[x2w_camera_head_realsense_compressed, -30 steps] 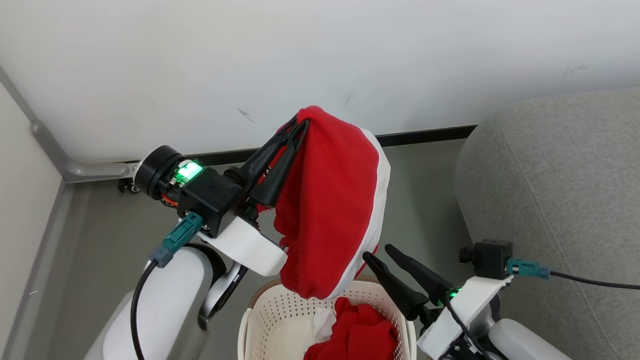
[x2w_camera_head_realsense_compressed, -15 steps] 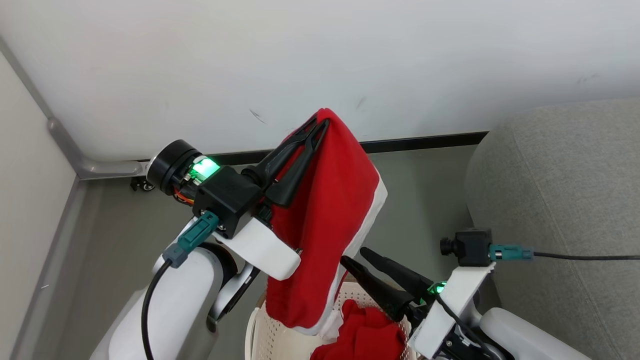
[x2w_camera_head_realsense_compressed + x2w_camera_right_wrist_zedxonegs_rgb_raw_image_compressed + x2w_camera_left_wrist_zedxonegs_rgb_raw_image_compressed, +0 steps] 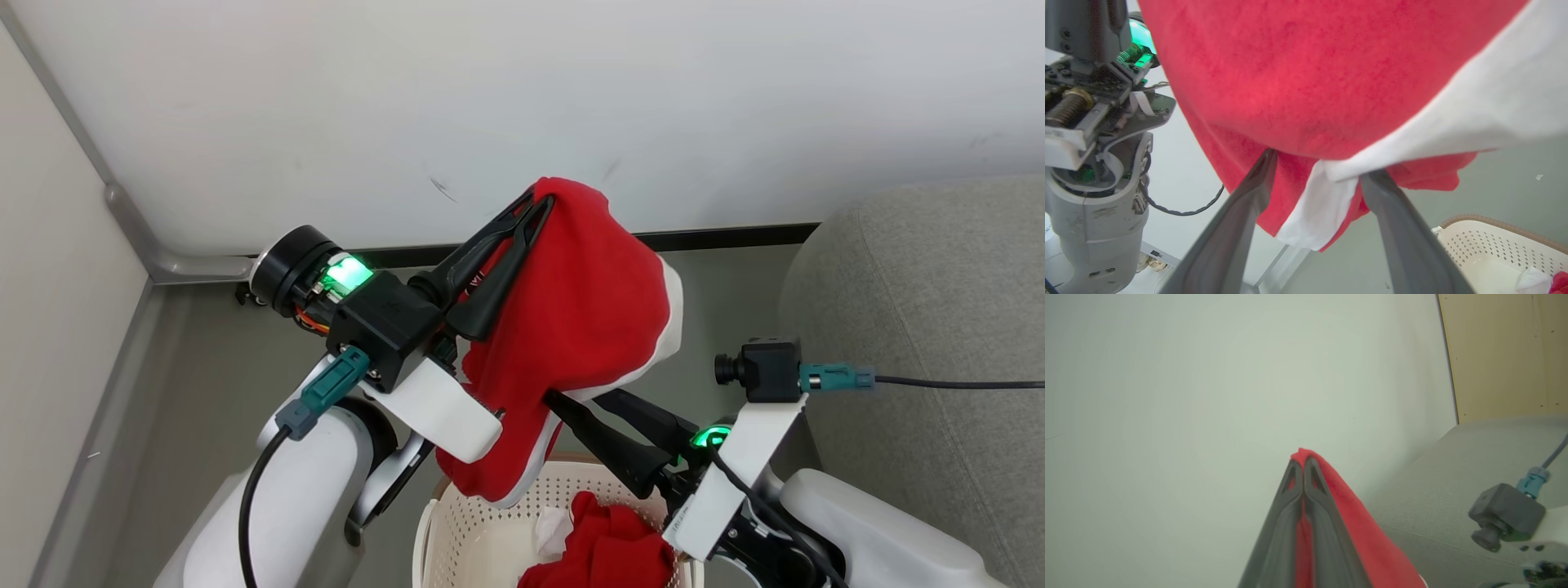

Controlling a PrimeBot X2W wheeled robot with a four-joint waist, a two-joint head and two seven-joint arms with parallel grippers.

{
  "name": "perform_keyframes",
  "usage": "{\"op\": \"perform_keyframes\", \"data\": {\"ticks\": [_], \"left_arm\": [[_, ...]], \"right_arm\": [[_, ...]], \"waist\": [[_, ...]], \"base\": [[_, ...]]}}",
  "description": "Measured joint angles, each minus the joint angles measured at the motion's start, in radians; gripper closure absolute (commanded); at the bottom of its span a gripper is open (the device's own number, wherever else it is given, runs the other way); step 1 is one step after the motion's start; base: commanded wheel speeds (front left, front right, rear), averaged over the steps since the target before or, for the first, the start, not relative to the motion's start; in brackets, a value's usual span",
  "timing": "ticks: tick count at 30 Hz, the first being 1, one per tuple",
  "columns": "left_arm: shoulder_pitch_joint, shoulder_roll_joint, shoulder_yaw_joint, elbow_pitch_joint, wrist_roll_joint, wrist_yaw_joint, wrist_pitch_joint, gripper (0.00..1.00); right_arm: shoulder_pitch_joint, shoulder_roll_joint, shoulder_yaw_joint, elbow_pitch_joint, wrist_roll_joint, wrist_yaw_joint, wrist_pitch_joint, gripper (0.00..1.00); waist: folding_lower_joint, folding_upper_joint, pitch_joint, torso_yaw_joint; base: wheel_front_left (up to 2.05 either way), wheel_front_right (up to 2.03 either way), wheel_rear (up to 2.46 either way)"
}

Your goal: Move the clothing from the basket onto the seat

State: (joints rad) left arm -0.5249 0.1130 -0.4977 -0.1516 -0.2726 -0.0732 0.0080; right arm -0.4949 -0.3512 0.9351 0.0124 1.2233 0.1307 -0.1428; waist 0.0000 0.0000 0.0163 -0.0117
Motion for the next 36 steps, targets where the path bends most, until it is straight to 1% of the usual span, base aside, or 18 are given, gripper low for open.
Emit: {"op": "perform_keyframes", "data": {"ticks": [3,4,5,6,7,8,9,10,18,22,27,28,30,36], "left_arm": [[0.000,-0.002,0.000,0.000,0.000,0.000,0.005,1.00],[0.000,-0.002,0.001,0.000,-0.001,0.001,0.009,1.00],[0.000,-0.002,0.003,0.000,-0.004,0.002,0.009,1.00],[0.003,-0.002,0.008,0.001,-0.009,0.005,0.009,1.00],[0.006,-0.001,0.011,0.002,-0.009,0.009,0.009,1.00],[0.011,-0.001,0.016,0.002,-0.010,0.014,0.010,1.00],[0.019,0.000,0.020,0.003,-0.012,0.017,0.010,1.00],[0.028,0.002,0.023,0.006,-0.016,0.018,0.010,1.00],[0.102,0.016,0.066,0.035,-0.046,0.054,0.017,1.00],[0.125,0.018,0.075,0.042,-0.058,0.060,0.017,1.00],[0.162,0.019,0.081,0.057,-0.073,0.063,0.015,1.00],[0.169,0.019,0.082,0.059,-0.079,0.063,0.009,0.98],[0.181,0.019,0.081,0.060,-0.097,0.062,0.007,0.00],[0.200,0.023,0.064,0.067,-0.113,0.043,0.007,0.00]], "right_arm": [[-0.027,0.000,0.021,-0.016,-0.002,0.000,-0.032,0.00],[-0.032,0.000,0.024,-0.023,-0.002,0.000,-0.044,0.18],[-0.038,-0.001,0.033,-0.028,-0.007,0.000,-0.053,0.18],[-0.049,-0.003,0.045,-0.033,-0.021,0.000,-0.066,0.47],[-0.048,-0.006,0.047,-0.033,-0.025,0.000,-0.075,0.60],[-0.048,-0.010,0.048,-0.033,-0.030,0.000,-0.081,0.67],[-0.048,-0.017,0.047,-0.033,-0.037,0.000,-0.088,0.78],[-0.048,-0.026,0.047,-0.033,-0.043,0.000,-0.094,1.00],[-0.044,-0.071,0.024,-0.040,-0.063,0.000,-0.105,1.00],[-0.040,-0.085,0.007,-0.042,-0.071,0.000,-0.105,1.00],[-0.006,-0.085,-0.111,-0.060,-0.085,0.000,-0.105,1.00],[0.000,-0.084,-0.126,-0.062,-0.091,0.000,-0.105,1.00],[0.006,-0.084,-0.153,-0.063,-0.101,0.000,-0.105,1.00],[0.026,-0.086,-0.233,-0.063,-0.139,0.000,-0.105,1.00]], "waist": [[0.0000,0.0000,-0.002,0.003],[0.0000,0.0000,-0.002,0.003],[0.0000,0.0000,-0.003,0.003],[0.0000,0.0000,-0.004,0.001],[0.0000,0.0000,-0.004,0.000],[0.0000,0.0000,-0.004,-0.001],[0.0000,0.0000,-0.005,-0.002],[0.0000,0.0000,-0.005,-0.004],[0.0000,0.0000,-0.004,-0.022],[0.0000,0.0000,-0.002,-0.030],[0.0000,0.0000,0.002,-0.046],[0.0000,0.0000,0.003,-0.049],[0.0000,0.0000,0.004,-0.056],[0.0000,0.0000,0.010,-0.074]], "base": [[0.00,0.00,0.00],[0.00,0.00,0.00],[0.00,0.00,0.00],[0.00,0.00,0.00],[0.00,0.00,0.00],[0.00,0.00,0.00],[0.00,0.00,0.00],[0.00,0.00,0.00],[0.00,0.00,0.00],[0.00,0.00,0.00],[0.00,0.00,0.00],[0.00,0.00,0.00],[0.00,0.00,0.00],[0.00,0.00,0.00]]}}
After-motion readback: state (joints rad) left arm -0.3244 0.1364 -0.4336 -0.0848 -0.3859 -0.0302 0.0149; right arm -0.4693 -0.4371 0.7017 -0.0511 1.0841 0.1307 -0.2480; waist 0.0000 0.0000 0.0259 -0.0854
